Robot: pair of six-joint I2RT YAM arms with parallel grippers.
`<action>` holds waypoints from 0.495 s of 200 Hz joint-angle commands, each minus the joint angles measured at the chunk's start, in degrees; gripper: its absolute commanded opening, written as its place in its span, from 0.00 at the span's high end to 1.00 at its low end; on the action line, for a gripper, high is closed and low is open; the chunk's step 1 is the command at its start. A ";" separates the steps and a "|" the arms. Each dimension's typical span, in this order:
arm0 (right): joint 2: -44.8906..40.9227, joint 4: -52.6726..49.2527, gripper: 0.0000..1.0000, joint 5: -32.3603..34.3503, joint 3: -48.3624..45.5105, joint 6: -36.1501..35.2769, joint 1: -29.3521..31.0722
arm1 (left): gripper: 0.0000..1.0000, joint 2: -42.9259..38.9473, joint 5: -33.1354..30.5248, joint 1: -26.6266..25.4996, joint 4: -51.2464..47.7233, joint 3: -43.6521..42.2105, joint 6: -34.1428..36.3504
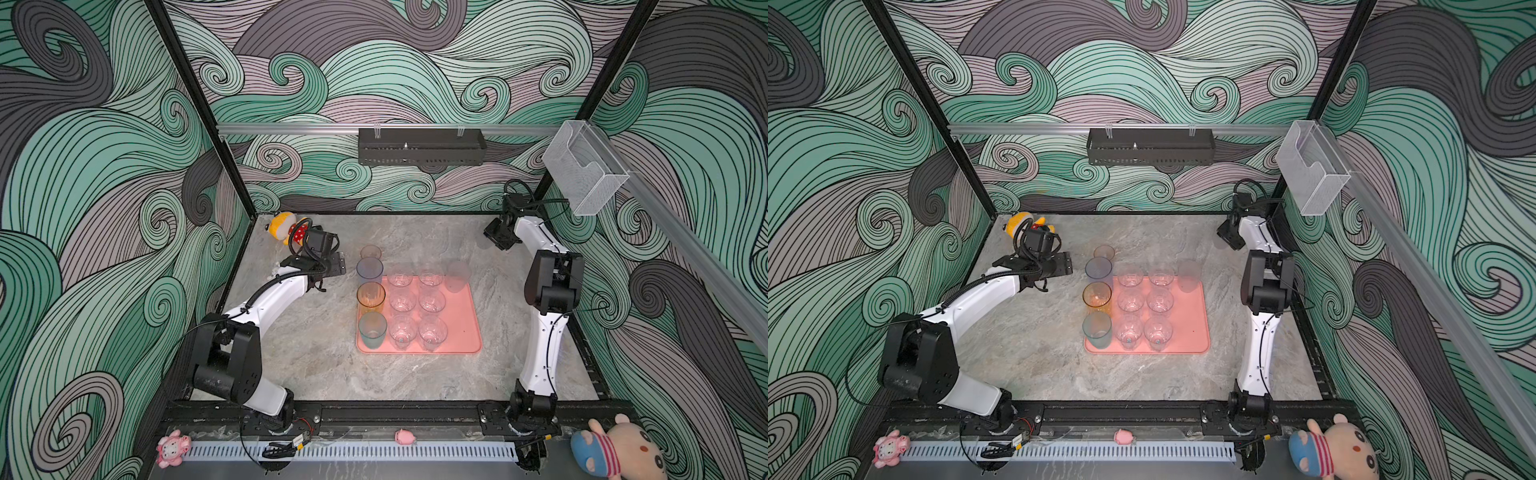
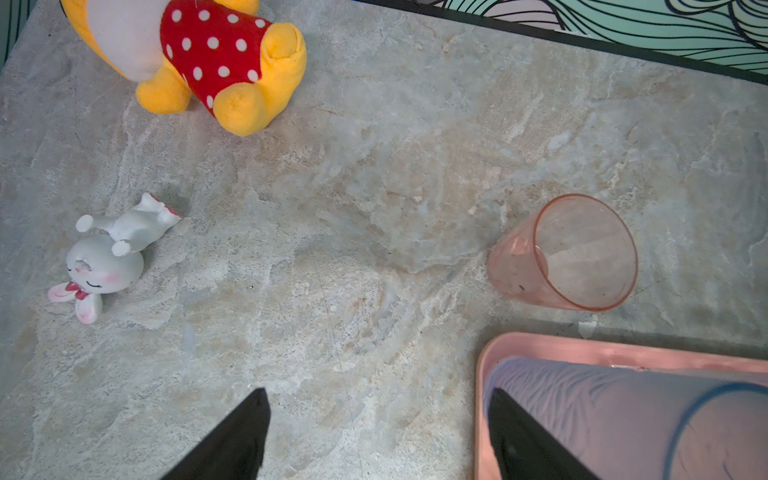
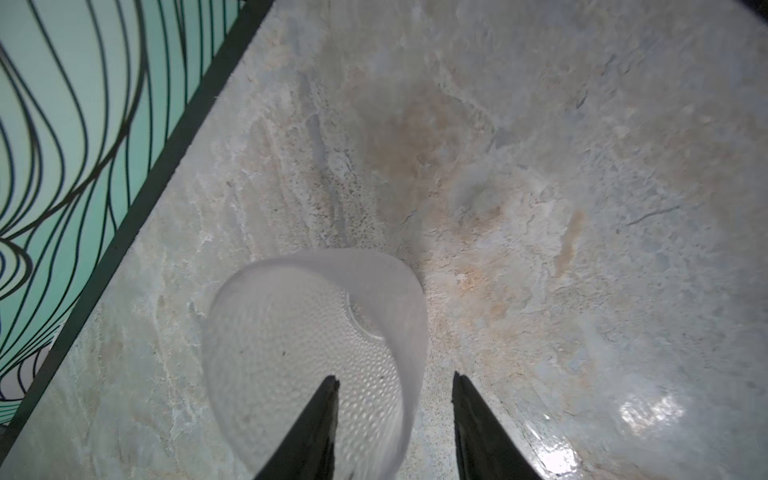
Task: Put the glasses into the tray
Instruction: 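Grasp the second frosted glass with the right gripper while the left nears the pink glass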
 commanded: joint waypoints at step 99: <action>-19.44 5.50 0.99 0.86 -23.28 -1.94 2.90 | 0.18 -2.85 3.01 0.14 0.60 -0.94 -1.40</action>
